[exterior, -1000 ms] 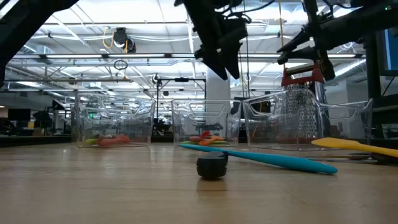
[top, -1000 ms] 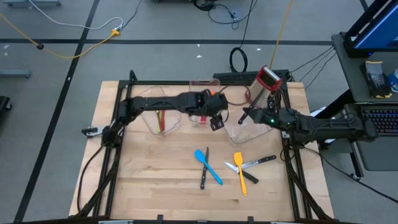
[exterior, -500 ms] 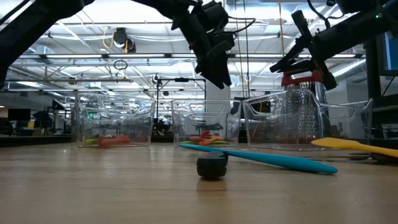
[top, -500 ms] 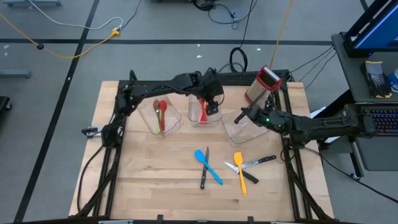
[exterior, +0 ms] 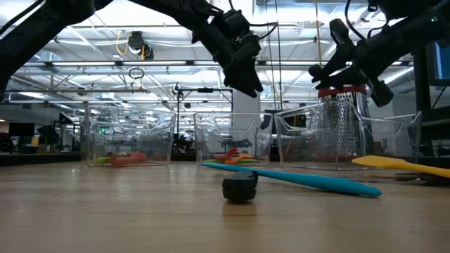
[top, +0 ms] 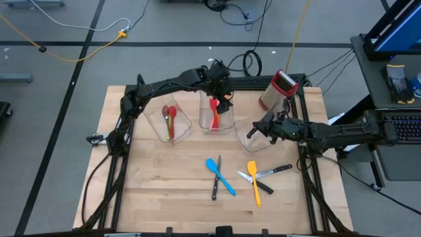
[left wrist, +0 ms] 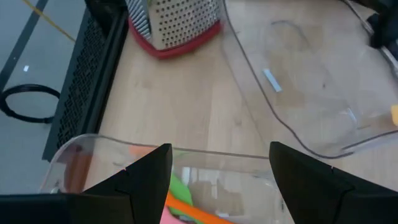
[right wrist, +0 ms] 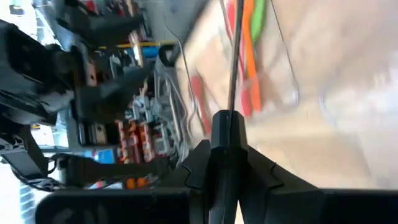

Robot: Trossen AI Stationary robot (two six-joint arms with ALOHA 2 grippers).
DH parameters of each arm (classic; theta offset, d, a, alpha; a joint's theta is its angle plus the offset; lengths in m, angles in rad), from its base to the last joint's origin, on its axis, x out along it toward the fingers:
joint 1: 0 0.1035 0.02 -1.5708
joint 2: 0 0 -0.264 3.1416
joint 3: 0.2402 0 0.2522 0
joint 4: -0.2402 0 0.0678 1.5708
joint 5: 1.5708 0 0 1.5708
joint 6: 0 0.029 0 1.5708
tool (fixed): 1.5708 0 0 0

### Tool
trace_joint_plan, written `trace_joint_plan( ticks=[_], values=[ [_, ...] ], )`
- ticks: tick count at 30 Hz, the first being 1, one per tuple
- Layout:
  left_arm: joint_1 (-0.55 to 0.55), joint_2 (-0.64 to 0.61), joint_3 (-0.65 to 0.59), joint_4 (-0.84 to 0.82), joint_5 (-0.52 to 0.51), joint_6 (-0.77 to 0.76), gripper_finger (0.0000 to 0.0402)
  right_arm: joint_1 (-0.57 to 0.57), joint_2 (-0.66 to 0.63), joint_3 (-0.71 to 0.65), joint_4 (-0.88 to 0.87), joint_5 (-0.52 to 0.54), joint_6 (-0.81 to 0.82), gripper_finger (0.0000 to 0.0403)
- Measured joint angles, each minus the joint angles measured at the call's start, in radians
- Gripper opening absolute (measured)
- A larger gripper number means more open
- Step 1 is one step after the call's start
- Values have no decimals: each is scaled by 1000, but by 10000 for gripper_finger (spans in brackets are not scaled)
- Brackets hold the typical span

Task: Pick & Place Kitchen Items
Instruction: Put the black kitchen knife into the right bin

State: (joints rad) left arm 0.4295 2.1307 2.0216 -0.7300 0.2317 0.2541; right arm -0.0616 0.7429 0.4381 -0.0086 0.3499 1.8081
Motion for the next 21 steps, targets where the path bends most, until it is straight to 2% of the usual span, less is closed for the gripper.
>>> trace_joint_plan(
  ticks=[8,10,13,18,21],
  values=[
    [8,-7,0,50,-6,-69,273,0,-2,0,-98,-139,155,37],
    [7,-19,0,71,-45,-94,273,0,-3,0,-109,-166,187,38],
    [8,-48,0,95,-109,-114,273,0,-7,0,-112,-172,200,38],
    [12,-99,-5,109,-87,-99,273,0,-29,0,-161,-190,227,38],
    [6,-148,-86,200,-81,-111,273,0,-47,0,-217,-196,251,38]
  ],
)
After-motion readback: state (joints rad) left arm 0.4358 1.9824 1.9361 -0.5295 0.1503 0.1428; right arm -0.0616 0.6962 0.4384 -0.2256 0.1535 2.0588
